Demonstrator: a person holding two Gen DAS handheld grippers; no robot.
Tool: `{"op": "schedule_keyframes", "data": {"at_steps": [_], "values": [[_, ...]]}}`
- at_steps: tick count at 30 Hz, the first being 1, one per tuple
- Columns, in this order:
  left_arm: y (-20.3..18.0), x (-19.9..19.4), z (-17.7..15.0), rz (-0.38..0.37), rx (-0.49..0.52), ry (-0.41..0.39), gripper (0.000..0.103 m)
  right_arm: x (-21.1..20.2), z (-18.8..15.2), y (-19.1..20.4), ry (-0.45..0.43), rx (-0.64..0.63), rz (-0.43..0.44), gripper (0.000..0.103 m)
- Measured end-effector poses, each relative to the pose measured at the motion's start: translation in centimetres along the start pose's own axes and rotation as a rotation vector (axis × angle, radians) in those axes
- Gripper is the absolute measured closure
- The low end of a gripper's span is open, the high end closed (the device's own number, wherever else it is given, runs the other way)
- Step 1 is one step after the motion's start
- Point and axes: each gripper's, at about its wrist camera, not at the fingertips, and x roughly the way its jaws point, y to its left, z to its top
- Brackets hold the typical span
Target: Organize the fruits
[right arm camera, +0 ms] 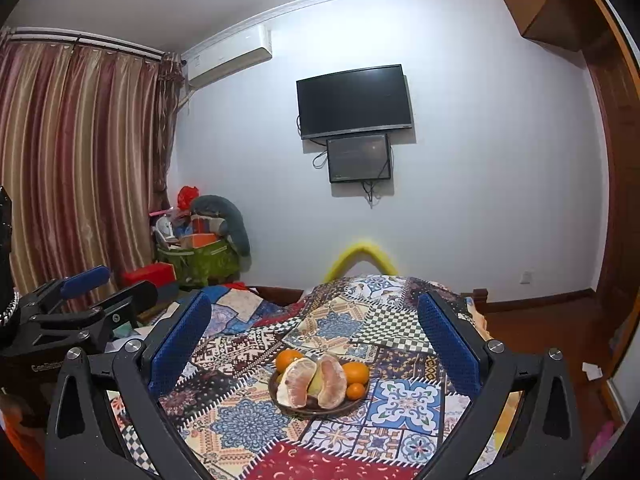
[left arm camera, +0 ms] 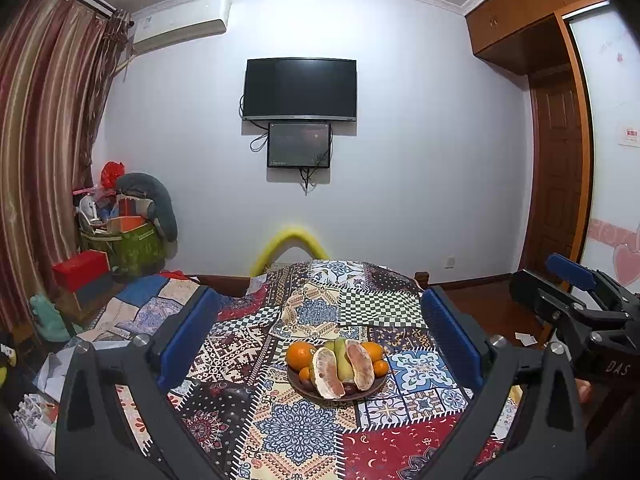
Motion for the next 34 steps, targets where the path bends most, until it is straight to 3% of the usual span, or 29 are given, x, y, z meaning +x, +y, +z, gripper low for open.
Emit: {"op": "schedule_keyframes", "data": {"at_steps": [34], "values": [[-0.61, -0.09, 0.04, -0.042, 0.014, 0.008, 0.0, -0.03, -0.09, 0.06, 0.014, 0.001, -0.014, 0.0]]}}
